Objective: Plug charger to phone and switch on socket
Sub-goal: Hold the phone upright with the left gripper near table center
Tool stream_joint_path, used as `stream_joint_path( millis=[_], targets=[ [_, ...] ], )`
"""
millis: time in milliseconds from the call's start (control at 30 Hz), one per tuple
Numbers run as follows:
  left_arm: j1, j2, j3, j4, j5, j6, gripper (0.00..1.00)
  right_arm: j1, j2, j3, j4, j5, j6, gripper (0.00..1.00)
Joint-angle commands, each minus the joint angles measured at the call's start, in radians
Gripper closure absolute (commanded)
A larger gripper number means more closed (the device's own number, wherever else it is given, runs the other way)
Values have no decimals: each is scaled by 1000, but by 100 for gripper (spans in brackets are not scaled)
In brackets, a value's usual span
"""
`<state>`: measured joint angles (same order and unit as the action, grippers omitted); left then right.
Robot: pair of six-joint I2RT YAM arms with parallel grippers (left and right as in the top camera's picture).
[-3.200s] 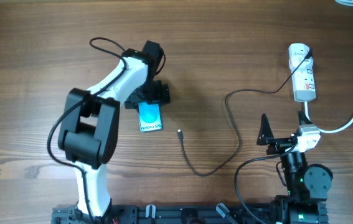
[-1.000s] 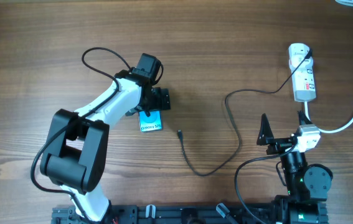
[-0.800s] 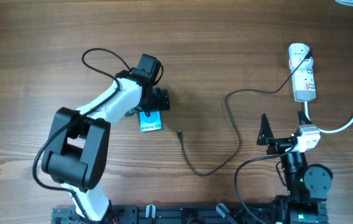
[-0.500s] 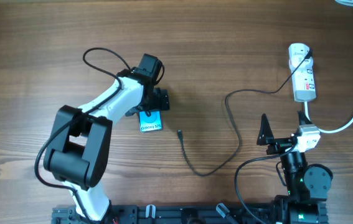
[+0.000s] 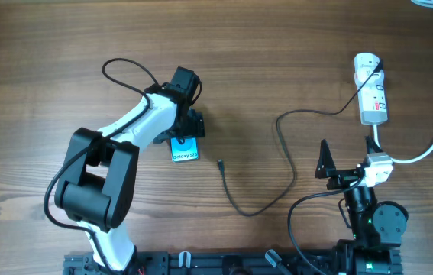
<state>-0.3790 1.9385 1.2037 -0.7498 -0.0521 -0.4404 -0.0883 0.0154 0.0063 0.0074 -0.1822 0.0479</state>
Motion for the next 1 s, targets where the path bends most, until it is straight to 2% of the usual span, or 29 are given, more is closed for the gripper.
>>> stream_joint_path(
  millis=[0, 200, 233, 267, 633, 700, 867, 967],
  targets=[
    [3, 64, -35, -18, 14, -13, 10, 4, -8, -1, 6, 5, 7, 0],
    [3, 64, -35, -34, 101, -14, 10, 4, -8, -1, 6, 5, 7, 0],
    [3, 64, -35, -35, 100, -13, 7, 4, -8, -1, 6, 5, 7, 0],
    [3, 64, -35, -32, 100, -13, 0, 4, -8, -1, 6, 5, 7, 0],
    [3, 64, -35, -10, 99, -13, 0, 4, -8, -1, 6, 5, 7, 1],
    [3, 64, -35, 6, 100, -13, 1, 4, -8, -1, 6, 5, 7, 0],
    [2, 64, -35, 16, 100, -13, 12, 4, -8, -1, 6, 5, 7, 0],
    [1, 64, -35, 18, 94, -13, 13, 4, -8, -1, 6, 5, 7, 0]
  ],
)
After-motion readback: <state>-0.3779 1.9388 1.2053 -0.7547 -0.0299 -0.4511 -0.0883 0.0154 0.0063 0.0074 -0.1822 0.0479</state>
